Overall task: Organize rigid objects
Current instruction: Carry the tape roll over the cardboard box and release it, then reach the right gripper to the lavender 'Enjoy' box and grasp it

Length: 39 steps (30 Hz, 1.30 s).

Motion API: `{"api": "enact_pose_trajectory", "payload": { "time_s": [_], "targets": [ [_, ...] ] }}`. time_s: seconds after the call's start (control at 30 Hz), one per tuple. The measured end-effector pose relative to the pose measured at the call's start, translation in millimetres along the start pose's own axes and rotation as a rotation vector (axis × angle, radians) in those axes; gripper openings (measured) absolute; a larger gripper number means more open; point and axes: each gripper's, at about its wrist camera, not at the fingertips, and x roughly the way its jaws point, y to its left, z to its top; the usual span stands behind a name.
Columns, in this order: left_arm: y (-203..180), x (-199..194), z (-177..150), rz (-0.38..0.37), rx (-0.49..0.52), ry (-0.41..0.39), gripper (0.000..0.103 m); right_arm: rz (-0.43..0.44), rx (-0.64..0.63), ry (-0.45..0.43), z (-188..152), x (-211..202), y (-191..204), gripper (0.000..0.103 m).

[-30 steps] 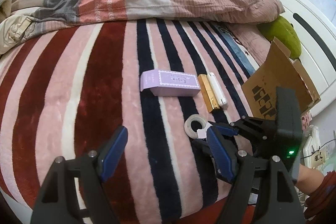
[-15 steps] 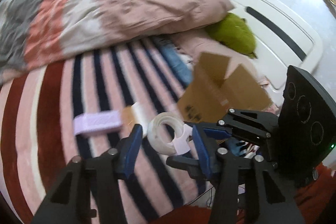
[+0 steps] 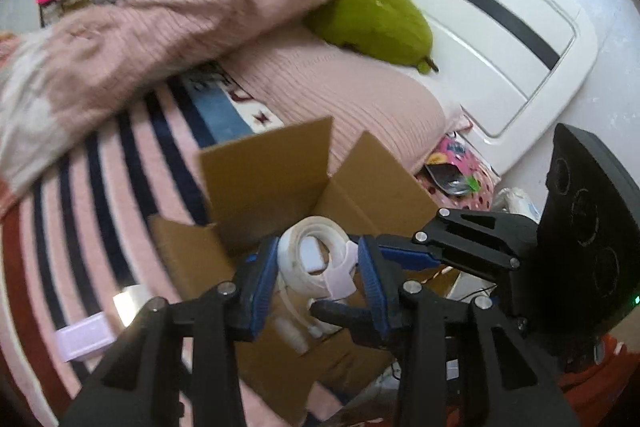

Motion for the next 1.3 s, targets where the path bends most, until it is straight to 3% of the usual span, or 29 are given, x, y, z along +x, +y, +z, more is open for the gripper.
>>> {"api": "enact_pose_trajectory", "payload": {
  "time_s": [0.2, 0.27, 0.33, 0.4, 0.47, 0.57, 0.77, 0.9, 1.03, 1.17, 1.3],
  "targets": [
    [-9.4, 29.7, 9.7, 0.011, 0.009, 0.071, 0.038, -0.047, 0.043, 0.113, -8.5, 9.5, -30.4, 0.032],
    [-8.7, 28.3, 8.4, 0.026, 0.004, 0.067, 0.054, -0.045, 0.048, 0.127, -11.2, 9.8, -33.5, 0.033],
    [-6.4, 18.1, 6.1, 0.061, 0.003, 0.029, 0.066, -0.045, 0.053, 0.133, -13.8, 10.1, -33.5, 0.034],
    [-0.6, -0.6, 1.5, 0.081, -0.003, -0.018, 0.068, -0.045, 0.052, 0.131, -13.9, 10.0, -31.0, 0.041],
    [8.6, -24.6, -6.4, 0.123, -0.014, -0.069, 0.077, -0.045, 0.039, 0.107, -12.0, 6.1, -22.8, 0.044],
    [27.8, -64.5, -27.1, 0.248, -0.036, -0.140, 0.078, -0.010, 0.004, 0.054, -4.8, -2.1, -1.1, 0.044],
    [77.4, -121.6, -82.8, 0.381, -0.140, -0.223, 0.079, 0.108, -0.098, -0.021, 15.7, 0.4, 67.2, 0.045],
    [118.4, -140.9, -124.4, 0.436, -0.215, -0.240, 0.080, 0.202, -0.157, 0.018, 20.9, 32.5, 120.4, 0.047],
    [158.6, -147.6, -166.4, 0.436, -0.287, -0.243, 0.080, 0.240, -0.199, 0.100, 17.8, 89.8, 161.9, 0.062],
    [184.7, -143.9, -196.7, 0.451, -0.331, -0.237, 0.080, 0.181, -0.193, 0.152, 4.4, 146.9, 167.9, 0.069],
    [201.0, -139.2, -215.8, 0.461, -0.378, -0.248, 0.080, 0.066, -0.223, 0.171, -1.6, 200.8, 163.1, 0.073]
  ]
}}
